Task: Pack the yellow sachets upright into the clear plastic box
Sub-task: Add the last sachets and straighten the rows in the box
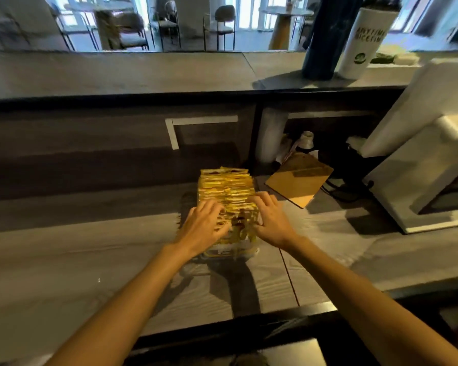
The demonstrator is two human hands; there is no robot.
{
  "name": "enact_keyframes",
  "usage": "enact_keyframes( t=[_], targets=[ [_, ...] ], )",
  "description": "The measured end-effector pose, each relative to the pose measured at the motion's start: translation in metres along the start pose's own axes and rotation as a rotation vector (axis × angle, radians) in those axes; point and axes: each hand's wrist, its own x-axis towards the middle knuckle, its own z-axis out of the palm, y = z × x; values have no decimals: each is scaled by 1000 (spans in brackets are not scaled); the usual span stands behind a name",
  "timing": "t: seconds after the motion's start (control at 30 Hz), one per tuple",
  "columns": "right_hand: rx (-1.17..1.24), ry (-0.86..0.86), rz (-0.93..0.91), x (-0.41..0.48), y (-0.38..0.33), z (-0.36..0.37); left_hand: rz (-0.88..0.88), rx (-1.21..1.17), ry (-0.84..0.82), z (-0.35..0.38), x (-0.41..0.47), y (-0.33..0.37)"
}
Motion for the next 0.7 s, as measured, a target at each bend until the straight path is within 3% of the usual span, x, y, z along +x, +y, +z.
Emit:
enact_keyframes(
  t=[0.13, 0.27, 0.37, 0.47, 0.7],
  targets=[
    [-87, -162, -27, 2, -8, 1, -69, 32, -205, -3, -3, 4],
    [-201, -146, -34, 11, -8, 6, -117, 4, -164, 1, 2, 6],
    [-294, -235, -44, 15, -5, 5, -104, 61, -151, 1, 10, 4],
    [-269, -308, -1, 17, -4, 6, -56, 179, -231, 2, 16, 1],
    [-132, -403, 48, 22, -1, 4, -117, 132, -316, 3, 26, -6]
  ],
)
